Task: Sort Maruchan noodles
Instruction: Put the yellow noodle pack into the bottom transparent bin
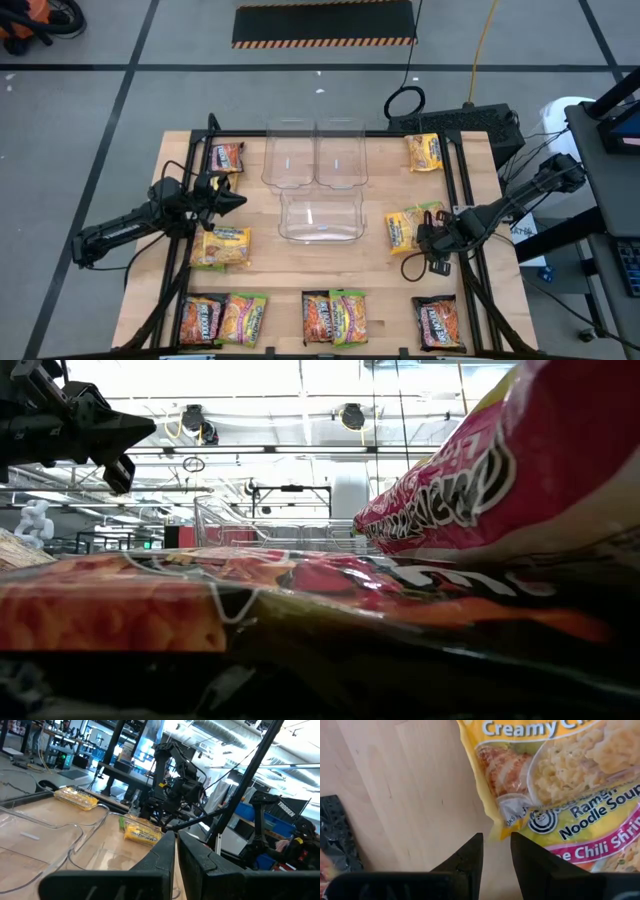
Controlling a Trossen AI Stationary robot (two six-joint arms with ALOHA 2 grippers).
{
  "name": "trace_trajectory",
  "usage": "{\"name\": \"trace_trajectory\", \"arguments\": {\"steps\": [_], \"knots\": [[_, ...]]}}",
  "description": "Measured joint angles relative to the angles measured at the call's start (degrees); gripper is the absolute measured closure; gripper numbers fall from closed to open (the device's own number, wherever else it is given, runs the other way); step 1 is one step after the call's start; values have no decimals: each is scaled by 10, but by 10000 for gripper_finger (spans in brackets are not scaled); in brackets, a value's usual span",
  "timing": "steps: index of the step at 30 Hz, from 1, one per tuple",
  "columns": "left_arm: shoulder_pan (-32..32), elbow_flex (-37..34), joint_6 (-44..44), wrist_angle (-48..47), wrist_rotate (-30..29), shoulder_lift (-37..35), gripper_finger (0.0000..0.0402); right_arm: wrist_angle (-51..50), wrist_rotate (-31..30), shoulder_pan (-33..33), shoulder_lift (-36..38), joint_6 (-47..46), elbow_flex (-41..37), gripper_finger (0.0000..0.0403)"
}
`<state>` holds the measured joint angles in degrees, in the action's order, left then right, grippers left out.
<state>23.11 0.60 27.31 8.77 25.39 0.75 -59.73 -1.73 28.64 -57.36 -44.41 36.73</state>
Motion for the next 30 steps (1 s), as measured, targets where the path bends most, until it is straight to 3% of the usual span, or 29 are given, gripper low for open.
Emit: {"name": "trace_trajectory", "arguments": {"steps": [10,23,30], "knots": [[0,0,0,0,0,0,376,-1,-57,0,0,1,0,310],[0,0,0,0,0,0,376,7,-57,0,0,3,0,310],[0,0,0,0,0,0,376,91,-43,0,0,21,-40,310]]}}
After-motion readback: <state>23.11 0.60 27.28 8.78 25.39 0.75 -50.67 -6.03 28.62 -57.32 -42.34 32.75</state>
